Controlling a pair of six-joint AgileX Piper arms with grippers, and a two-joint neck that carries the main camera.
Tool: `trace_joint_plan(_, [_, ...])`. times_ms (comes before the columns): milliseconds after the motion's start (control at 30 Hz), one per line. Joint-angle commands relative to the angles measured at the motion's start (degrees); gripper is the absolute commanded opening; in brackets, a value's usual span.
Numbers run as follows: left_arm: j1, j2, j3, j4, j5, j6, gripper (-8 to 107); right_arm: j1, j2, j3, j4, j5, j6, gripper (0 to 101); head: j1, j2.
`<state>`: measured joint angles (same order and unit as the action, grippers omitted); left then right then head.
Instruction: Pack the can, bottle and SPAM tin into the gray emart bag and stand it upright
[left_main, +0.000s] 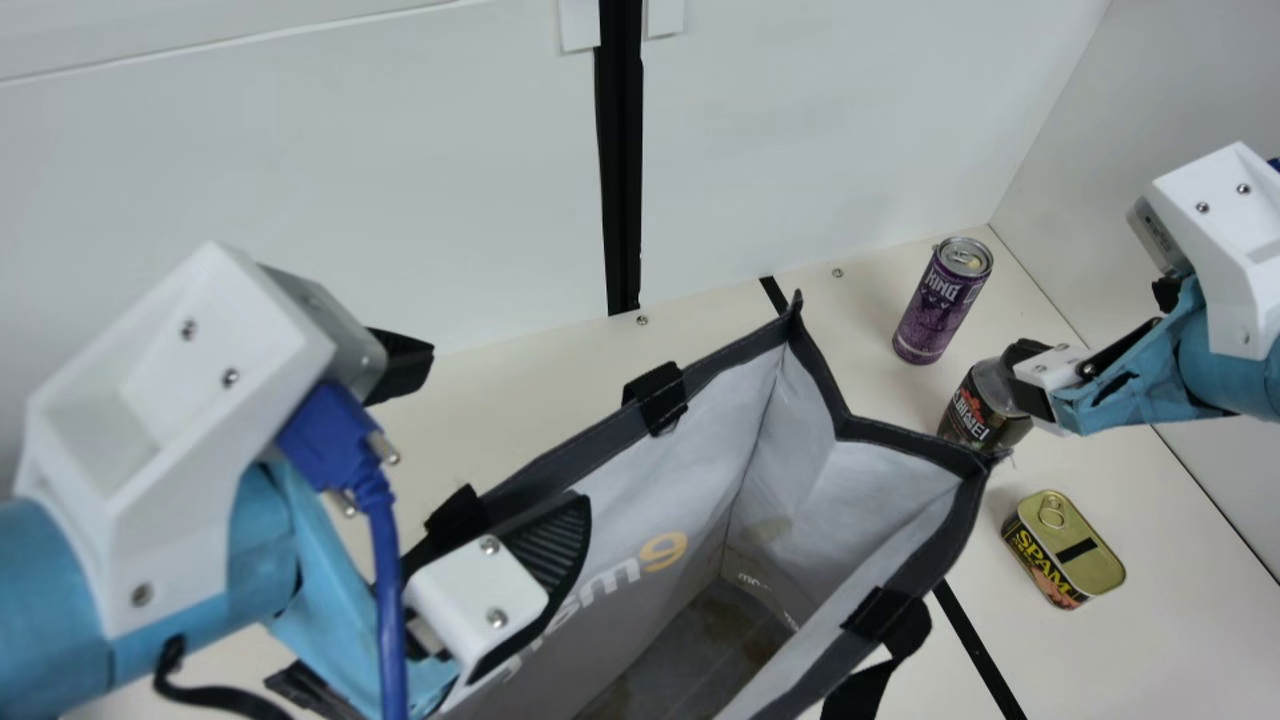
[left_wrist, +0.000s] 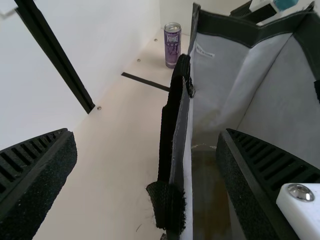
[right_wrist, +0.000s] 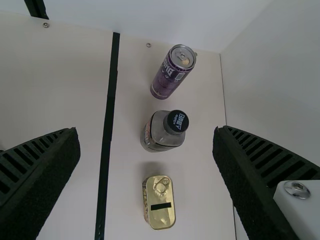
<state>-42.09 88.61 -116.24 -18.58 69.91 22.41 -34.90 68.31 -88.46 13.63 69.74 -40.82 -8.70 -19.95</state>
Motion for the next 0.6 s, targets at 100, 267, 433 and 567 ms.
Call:
trace_joint_plan(100, [0.0,1.3,0.5,0.1,0.0,-0.6,90,0.0,0.0,0.0,0.0,0.0,0.0,95,-1.3,0.0])
trace_joint_plan(267, [-0.4,2.5,1.2,0.3,0.0,-1.5,90,0.0,0.0,0.0,0.0,0.0,0.0,95,-1.3,0.0])
trace_joint_plan(433, [-1.2,3.5,1.8,0.9,0.0,-2.4,90,0.0,0.0,0.0,0.0,0.0,0.0,95,-1.3,0.0])
trace_joint_plan(567, [-2.1,4.2,2.4,1.5,0.0,-3.1,83,0.0,0.0,0.0,0.0,0.0,0.0,95,-1.3,0.0])
